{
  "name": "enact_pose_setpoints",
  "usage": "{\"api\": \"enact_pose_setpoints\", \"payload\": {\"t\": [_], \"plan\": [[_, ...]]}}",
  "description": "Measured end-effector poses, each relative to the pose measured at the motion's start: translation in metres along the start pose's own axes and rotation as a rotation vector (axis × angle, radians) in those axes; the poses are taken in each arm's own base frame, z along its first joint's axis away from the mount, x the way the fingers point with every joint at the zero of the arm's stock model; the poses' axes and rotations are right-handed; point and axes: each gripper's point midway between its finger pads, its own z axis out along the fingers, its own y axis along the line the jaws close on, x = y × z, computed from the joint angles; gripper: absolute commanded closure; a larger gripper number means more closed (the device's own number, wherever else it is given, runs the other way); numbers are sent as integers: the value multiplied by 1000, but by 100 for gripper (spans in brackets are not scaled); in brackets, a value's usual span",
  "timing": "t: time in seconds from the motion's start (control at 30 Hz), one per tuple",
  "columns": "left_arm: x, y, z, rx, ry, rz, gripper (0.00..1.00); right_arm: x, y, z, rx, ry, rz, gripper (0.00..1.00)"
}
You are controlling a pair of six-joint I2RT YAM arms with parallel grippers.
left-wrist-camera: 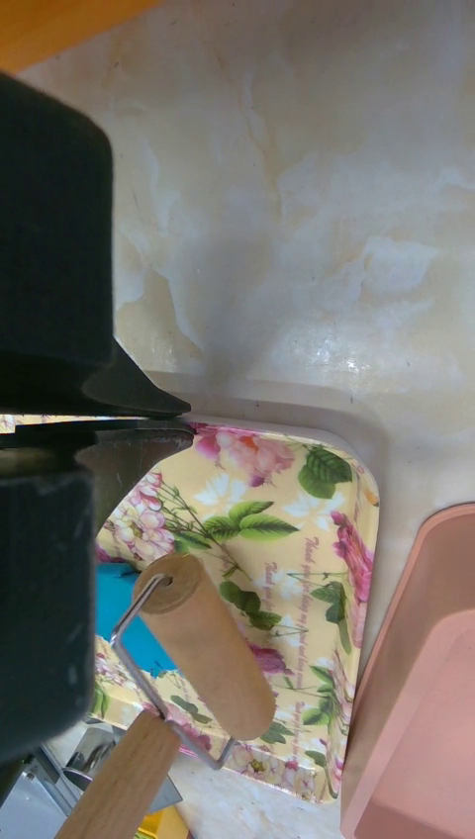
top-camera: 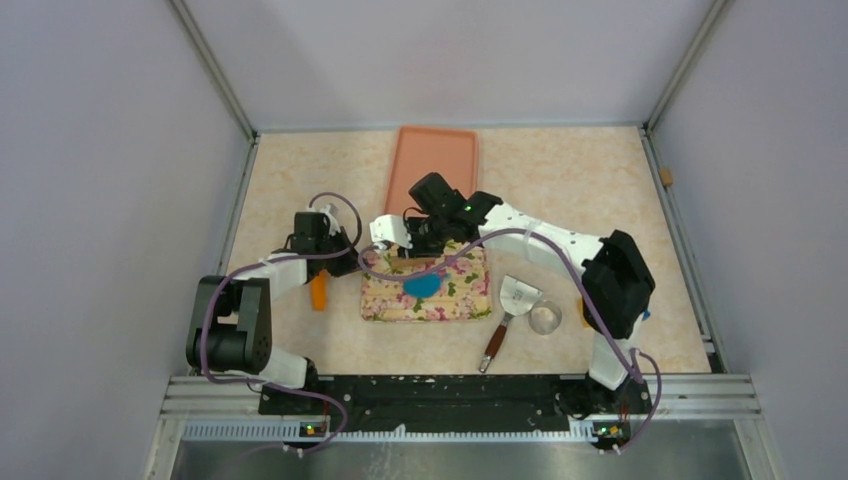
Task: Roll out the dumpling wrappers from the dough
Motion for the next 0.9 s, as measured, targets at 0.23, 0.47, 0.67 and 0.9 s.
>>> {"api": "enact_pose_setpoints", "payload": {"t": [0.23,0.47,0.67,0.9], "plan": [[0,0,0,-2,-1,0,100,-12,19,-32,-60,-20,-27,100],[0,0,0,-2,-1,0,100,-4,46,-40,-161,-8,-79,100],[0,0,0,-2,-2,1,100,2,54,-38,-196,6,-88,100],[0,0,0,-2,-2,1,100,3,62,-28,-248,-16,-111,100]]}}
